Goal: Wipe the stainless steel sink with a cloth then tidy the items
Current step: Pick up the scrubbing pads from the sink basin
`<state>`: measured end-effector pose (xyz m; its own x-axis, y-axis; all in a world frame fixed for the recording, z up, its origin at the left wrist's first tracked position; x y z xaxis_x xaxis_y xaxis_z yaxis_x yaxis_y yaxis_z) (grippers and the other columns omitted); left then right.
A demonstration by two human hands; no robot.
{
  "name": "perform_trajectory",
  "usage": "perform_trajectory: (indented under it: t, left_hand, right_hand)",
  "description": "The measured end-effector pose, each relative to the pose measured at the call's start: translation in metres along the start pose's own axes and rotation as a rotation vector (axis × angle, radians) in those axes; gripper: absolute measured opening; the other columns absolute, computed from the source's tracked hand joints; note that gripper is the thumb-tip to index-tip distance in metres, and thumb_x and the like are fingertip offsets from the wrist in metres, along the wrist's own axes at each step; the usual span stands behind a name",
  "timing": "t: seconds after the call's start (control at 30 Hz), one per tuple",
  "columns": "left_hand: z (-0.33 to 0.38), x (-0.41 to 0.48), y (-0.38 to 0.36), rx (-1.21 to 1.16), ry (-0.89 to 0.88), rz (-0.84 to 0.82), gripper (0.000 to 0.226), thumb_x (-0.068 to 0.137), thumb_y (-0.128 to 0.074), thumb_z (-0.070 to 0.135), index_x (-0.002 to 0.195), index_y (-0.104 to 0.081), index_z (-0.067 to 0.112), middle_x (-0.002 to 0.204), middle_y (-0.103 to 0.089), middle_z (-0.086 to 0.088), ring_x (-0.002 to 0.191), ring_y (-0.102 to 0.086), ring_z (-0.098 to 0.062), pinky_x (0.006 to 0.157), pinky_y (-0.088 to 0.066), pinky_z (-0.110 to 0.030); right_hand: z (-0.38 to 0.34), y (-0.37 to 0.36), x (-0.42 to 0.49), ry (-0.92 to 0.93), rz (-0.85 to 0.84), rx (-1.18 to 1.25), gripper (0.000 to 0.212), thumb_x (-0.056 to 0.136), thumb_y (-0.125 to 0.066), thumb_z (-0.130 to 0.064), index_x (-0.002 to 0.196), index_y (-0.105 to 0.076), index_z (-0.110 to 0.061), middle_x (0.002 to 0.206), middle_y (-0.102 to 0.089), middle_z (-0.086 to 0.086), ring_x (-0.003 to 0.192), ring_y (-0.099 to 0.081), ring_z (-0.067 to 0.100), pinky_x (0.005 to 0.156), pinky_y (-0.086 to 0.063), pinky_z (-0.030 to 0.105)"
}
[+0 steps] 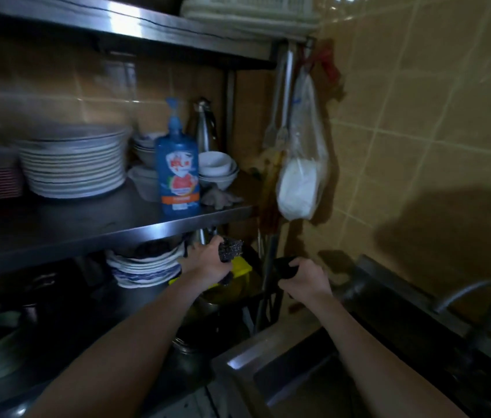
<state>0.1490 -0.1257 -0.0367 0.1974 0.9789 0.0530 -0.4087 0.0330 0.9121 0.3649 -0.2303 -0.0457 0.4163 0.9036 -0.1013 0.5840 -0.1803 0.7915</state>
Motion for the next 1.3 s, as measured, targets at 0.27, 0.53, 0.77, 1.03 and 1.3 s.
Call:
perform_trajectory:
  t: [0.27,0.53,0.77,1.03,1.3]
  left_hand:
    - [-0.081,0.040,0.077,0.012,0.117,0.129,0.055,0.073,-0.060,0.052,0.123,-0.042,0.039,0.119,-0.046,-0.011,0.117,-0.043,-0.034,0.094,-0.036,-0.050]
    - [-0.172,0.071,0.124,0.049,0.246,0.178,0.060,0.068,-0.063,0.053,0.123,-0.042,0.041,0.123,-0.049,-0.010,0.120,-0.042,-0.034,0.094,-0.035,-0.054]
    - [-0.240,0.091,0.145,0.052,0.328,0.183,0.068,0.065,-0.064,0.063,0.125,-0.040,0.041,0.128,-0.050,-0.007,0.122,-0.041,-0.033,0.096,-0.033,-0.053]
    - [-0.280,0.112,0.148,0.057,0.384,0.158,0.068,0.065,-0.062,0.060,0.125,-0.040,0.039,0.133,-0.047,-0.010,0.125,-0.038,-0.036,0.097,-0.032,-0.055]
    - [-0.292,0.130,0.143,0.057,0.392,0.122,0.070,0.066,-0.060,0.066,0.126,-0.041,0.036,0.133,-0.046,-0.012,0.128,-0.035,-0.036,0.097,-0.030,-0.055]
  right_hand:
    - [-0.114,-0.037,0.047,0.121,0.022,-0.089,0.058,0.065,-0.068,-0.038,0.122,-0.057,-0.028,0.124,-0.059,0.002,0.123,-0.049,0.027,0.100,-0.046,0.036]
    - [-0.214,-0.095,0.083,0.231,-0.056,-0.073,0.058,0.066,-0.070,-0.042,0.120,-0.057,-0.026,0.125,-0.059,0.005,0.123,-0.049,0.029,0.101,-0.045,0.039]
    - [-0.291,-0.147,0.098,0.365,-0.104,-0.062,0.058,0.068,-0.073,-0.034,0.123,-0.058,-0.018,0.127,-0.058,0.007,0.122,-0.049,0.029,0.099,-0.047,0.038]
    - [-0.335,-0.194,0.114,0.374,-0.141,-0.045,0.051,0.067,-0.072,-0.034,0.115,-0.061,-0.020,0.123,-0.058,0.009,0.121,-0.050,0.030,0.096,-0.048,0.036]
    - [-0.352,-0.206,0.135,0.391,-0.105,-0.073,0.054,0.069,-0.072,-0.038,0.118,-0.059,-0.022,0.125,-0.058,0.007,0.121,-0.050,0.030,0.097,-0.047,0.035]
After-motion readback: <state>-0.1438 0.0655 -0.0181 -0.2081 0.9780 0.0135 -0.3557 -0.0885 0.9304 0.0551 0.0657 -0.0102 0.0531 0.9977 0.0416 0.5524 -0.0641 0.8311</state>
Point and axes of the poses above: each hand's wrist, its own x-axis towards the middle knuckle, its own y-axis out of the back of the hand, z = x × y, the point moved 7 cm from there along x, towards the middle knuckle
